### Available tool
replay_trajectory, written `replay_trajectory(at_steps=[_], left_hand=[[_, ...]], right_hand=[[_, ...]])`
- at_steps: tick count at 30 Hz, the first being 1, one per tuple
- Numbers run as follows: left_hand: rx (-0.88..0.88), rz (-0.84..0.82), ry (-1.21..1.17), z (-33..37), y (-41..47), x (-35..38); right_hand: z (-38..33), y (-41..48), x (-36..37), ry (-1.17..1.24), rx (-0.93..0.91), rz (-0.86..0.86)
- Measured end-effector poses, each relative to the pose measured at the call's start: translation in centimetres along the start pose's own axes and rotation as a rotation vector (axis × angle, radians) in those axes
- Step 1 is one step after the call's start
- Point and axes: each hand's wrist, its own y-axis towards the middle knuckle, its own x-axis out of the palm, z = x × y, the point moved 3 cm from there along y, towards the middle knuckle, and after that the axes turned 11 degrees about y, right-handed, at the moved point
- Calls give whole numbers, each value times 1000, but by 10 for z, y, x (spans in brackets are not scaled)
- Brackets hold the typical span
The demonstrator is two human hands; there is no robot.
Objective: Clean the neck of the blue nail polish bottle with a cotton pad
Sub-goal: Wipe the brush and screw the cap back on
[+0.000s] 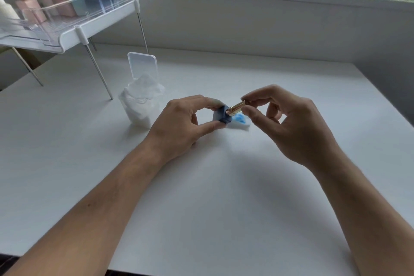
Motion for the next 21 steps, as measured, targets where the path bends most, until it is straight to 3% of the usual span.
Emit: replay_trajectory(at_steps=[6,11,21], left_hand=[[-110,-71,-113,6,-6,-5],[-72,-48,-133,14,-4,-11],[-75,-93,-94,10,-5,-6]], right_hand=[[-3,2,-1,81,22,53],[-5,8,-1,130,62,75],[-1,9,11,147,105,-33]])
